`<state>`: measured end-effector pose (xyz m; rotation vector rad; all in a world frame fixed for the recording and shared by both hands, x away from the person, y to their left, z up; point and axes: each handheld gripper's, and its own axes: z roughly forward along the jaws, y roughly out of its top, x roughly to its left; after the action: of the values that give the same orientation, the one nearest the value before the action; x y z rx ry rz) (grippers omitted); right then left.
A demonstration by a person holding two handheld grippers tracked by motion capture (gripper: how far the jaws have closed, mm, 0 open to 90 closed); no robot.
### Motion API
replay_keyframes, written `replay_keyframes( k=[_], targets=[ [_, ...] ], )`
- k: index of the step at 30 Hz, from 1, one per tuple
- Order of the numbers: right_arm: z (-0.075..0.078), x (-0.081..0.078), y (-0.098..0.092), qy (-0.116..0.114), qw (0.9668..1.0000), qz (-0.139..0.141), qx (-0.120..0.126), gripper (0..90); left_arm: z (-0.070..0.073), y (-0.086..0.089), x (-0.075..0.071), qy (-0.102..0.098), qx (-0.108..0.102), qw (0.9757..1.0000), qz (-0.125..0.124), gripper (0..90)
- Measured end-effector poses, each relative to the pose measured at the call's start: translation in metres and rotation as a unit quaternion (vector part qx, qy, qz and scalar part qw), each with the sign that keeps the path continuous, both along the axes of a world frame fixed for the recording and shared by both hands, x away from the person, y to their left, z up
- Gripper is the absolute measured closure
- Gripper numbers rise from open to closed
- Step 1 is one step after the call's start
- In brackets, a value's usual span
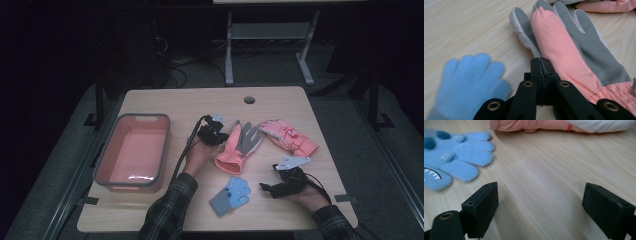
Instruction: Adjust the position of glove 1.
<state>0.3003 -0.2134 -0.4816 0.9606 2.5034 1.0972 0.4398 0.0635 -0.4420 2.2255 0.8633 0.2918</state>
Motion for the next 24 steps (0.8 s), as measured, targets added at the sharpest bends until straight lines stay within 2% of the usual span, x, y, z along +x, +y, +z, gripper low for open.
replay_keyframes(
  k=[2,3,7,8,12,14,19,23,24],
  targets=[
    [0.000,0.000,0.000,0.000,1.0000,0.000,0.000,13.0,0.002,0.003,0.001,-0.001,0.002,1.0000,0.005,89.4],
    [0.000,0.000,0.000,0.000,1.0000,0.000,0.000,13.0,0.005,0.011,0.004,-0.002,-0.003,0.9998,0.021,89.4],
    [0.000,0.000,0.000,-0.001,1.0000,0.000,-0.001,13.0,0.006,0.021,0.006,-0.011,0.008,0.9994,0.031,89.4],
    [0.000,0.000,0.000,-0.001,1.0000,0.000,-0.001,13.0,0.007,0.028,0.008,-0.017,0.014,0.9989,0.042,89.4],
    [0.000,0.000,0.000,-0.001,1.0000,0.000,-0.001,13.0,0.006,0.042,0.009,-0.018,0.021,0.9974,0.067,89.4],
    [0.000,0.000,0.000,-0.001,1.0000,0.000,-0.001,13.0,0.005,0.043,0.008,-0.017,0.020,0.9973,0.069,89.4],
    [0.000,0.000,0.000,-0.001,1.0000,0.000,-0.001,13.1,-0.009,0.049,-0.001,-0.005,0.042,0.9962,0.076,89.4],
    [0.000,0.000,0.000,-0.001,1.0000,0.000,-0.001,13.1,-0.018,0.053,-0.002,0.000,0.040,0.9956,0.085,89.3],
    [0.000,0.000,0.000,-0.001,1.0000,0.000,-0.001,13.0,-0.019,0.054,-0.002,0.000,0.033,0.9957,0.086,89.4]
  ],
)
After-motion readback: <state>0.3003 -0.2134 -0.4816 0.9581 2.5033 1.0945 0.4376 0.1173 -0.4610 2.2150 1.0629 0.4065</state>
